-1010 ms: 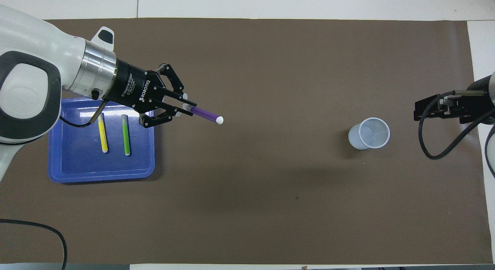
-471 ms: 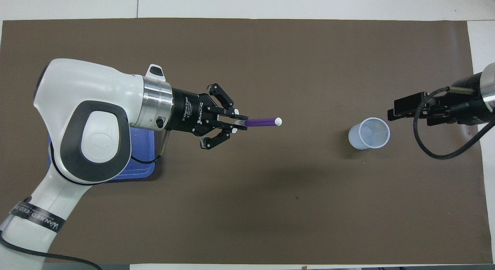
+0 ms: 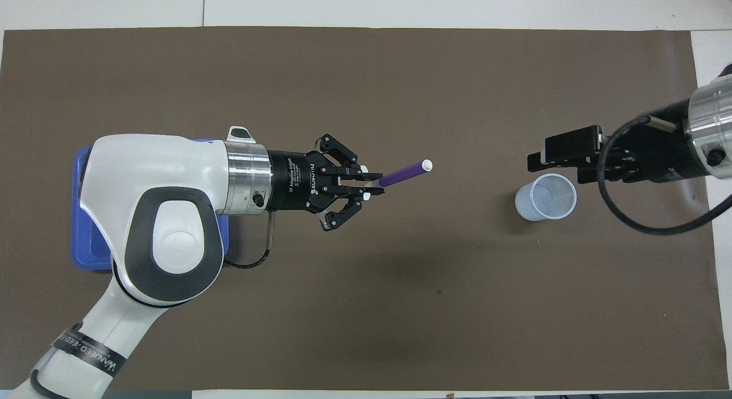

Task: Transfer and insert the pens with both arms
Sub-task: 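Lift the purple pen with the left gripper while the right gripper approaches, then grasp the purple pen tip with the right gripper, open the left gripper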

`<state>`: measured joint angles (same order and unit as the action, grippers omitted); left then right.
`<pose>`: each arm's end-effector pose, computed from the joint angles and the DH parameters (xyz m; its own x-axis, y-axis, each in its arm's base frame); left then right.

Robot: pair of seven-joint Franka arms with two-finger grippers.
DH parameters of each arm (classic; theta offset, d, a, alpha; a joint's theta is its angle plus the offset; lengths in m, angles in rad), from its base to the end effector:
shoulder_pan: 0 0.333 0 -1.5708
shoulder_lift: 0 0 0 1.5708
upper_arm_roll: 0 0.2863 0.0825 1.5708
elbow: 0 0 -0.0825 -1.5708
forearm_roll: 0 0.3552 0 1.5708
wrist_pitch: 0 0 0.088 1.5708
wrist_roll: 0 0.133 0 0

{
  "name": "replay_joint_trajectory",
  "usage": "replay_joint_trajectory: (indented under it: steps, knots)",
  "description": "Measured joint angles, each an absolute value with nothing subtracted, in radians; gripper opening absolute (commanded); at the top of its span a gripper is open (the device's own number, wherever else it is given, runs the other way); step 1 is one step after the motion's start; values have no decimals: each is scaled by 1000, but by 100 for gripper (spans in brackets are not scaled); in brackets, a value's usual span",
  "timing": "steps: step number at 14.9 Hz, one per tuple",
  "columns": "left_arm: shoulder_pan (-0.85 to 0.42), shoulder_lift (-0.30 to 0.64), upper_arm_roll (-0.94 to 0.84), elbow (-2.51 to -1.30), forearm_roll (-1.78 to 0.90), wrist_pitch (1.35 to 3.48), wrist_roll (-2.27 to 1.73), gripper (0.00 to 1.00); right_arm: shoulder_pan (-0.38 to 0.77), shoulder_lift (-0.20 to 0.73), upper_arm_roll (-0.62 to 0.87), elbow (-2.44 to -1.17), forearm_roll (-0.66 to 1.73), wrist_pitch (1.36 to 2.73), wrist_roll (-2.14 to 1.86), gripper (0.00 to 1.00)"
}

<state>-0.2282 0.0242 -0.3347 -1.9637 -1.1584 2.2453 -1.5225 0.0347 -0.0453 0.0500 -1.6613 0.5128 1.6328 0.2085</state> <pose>0.4657 -0.3455 0.4705 -0.0545 0.5325 -0.8447 0.9985 0.0225 -0.0503 0.5118 0.1067 0.5738 0.9876 -0.1273 -0.0924 -0.1562 -0.8636 -0.4794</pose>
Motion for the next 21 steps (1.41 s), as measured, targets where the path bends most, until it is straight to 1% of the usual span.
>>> replay_joint_trajectory:
  steps: [4,9,14,18,21]
  knots:
    - [-256,24,-335,-1975,-1193,2297,-1549,0,36,-45,116,-1662,587,1686,307,100]
    - [-265,24,-335,-1977,-1198,2319,-1563,0,37,-44,178,-1672,604,1718,325,100]
    - [-288,24,-335,-1977,-1200,2345,-1573,0,37,-26,189,-1679,604,1733,250,99]
    - [-290,24,-335,-1978,-1200,2348,-1573,0,51,8,208,-1679,604,1806,207,97]
    - [-290,24,-335,-1978,-1201,2359,-1573,0,65,15,212,-1679,604,1814,207,95]
